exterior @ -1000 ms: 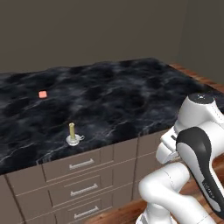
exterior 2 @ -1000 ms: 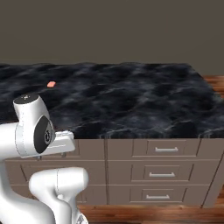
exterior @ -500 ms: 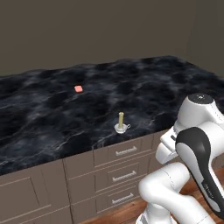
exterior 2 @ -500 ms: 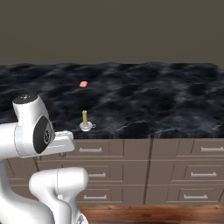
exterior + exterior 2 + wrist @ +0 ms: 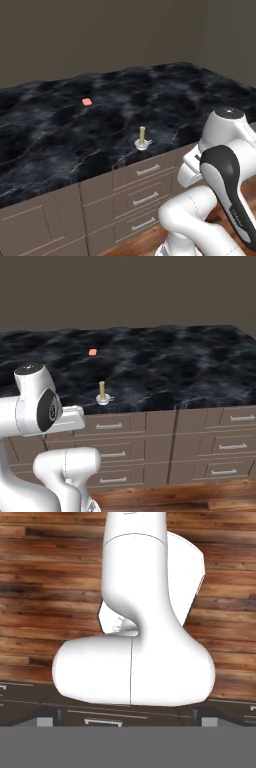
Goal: Pick the candle and jar from the dining table and place them in the open cabinet. Close the cabinet after placing the objects.
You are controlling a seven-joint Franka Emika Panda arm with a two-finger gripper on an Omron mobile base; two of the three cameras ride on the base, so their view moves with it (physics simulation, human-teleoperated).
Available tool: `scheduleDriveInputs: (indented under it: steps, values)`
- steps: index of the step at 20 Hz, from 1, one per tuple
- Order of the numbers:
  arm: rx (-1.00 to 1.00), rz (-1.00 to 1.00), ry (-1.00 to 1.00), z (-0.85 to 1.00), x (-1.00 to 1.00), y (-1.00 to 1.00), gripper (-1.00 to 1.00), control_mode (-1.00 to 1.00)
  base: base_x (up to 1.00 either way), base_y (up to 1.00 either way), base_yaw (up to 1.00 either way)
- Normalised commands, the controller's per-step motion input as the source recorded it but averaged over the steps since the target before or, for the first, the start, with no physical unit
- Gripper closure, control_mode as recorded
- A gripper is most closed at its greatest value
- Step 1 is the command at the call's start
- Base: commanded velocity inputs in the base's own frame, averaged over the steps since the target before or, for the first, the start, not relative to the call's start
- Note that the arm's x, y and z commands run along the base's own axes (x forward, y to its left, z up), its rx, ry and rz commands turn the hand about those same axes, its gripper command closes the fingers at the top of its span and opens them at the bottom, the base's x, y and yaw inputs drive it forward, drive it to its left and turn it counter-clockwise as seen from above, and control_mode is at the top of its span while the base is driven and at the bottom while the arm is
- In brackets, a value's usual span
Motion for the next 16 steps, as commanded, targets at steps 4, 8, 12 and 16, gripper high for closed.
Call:
scheduleDriveInputs:
  steps: [4,8,12,16]
  values:
    - [0.00,0.00,0.00,0.00,0.00,0.00,-1.00,1.00,0.00,0.23,-0.16]
    - [0.00,0.00,0.00,0.00,0.00,0.00,-1.00,1.00,0.20,0.17,-0.06]
    - [0.00,0.00,0.00,0.00,0.00,0.00,-1.00,1.00,0.36,0.16,-0.01]
    - [0.00,0.00,0.00,0.00,0.00,0.00,-1.00,1.00,0.44,0.14,0.00]
